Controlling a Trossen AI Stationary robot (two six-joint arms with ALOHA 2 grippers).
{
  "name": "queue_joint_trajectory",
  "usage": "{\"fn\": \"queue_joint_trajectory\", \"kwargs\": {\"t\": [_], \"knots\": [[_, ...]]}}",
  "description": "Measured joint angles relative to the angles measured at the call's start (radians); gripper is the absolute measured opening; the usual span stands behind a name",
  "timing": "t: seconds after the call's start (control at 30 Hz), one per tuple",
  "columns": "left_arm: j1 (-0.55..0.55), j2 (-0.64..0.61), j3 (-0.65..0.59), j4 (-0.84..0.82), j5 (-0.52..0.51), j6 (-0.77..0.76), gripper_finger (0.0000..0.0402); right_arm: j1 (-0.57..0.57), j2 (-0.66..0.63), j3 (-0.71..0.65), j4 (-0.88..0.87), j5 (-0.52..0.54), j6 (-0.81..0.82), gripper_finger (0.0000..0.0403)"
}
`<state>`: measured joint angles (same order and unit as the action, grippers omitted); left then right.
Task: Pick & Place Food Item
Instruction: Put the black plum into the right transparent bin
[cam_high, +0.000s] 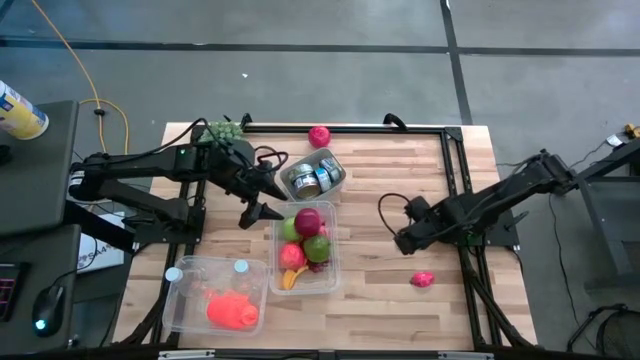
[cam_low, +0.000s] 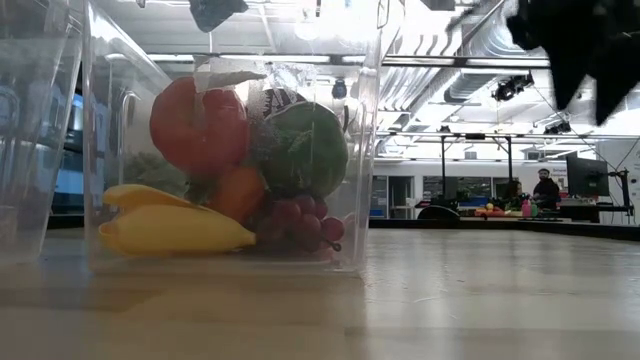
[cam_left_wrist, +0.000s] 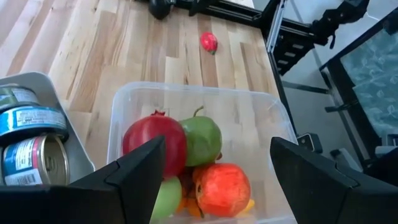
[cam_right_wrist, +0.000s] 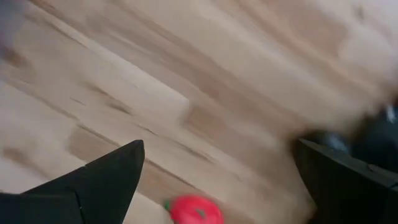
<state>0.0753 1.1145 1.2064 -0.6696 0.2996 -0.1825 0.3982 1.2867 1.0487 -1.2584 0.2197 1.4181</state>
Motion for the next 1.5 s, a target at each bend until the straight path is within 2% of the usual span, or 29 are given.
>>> {"fn": "queue_joint_trajectory", "kwargs": {"t": [0.2, 0.47, 0.77, 1.17, 1.3, 1.5], "knots": [[0.000, 0.000, 0.000, -0.035, 0.010, -0.002, 0.0281, -0.048, -0.063, -0.193, -0.006, -0.149, 0.136, 0.0400], [0.000, 0.000, 0.000, -0.065, 0.013, 0.011, 0.0281, -0.081, -0.133, -0.349, 0.039, -0.177, 0.209, 0.0400], [0.008, 0.000, 0.000, -0.063, 0.012, 0.033, 0.0281, -0.152, -0.128, -0.343, 0.045, -0.180, 0.205, 0.0400], [0.013, 0.000, 0.000, -0.075, 0.018, 0.029, 0.0281, -0.251, 0.008, -0.343, 0.055, -0.229, 0.153, 0.0400], [0.013, 0.000, 0.000, -0.083, 0.019, 0.029, 0.0281, -0.267, 0.036, -0.343, 0.116, -0.272, 0.109, 0.0400], [0.013, 0.000, 0.000, -0.082, 0.019, 0.032, 0.0281, -0.268, 0.032, -0.336, 0.201, -0.273, 0.077, 0.0396]]}}
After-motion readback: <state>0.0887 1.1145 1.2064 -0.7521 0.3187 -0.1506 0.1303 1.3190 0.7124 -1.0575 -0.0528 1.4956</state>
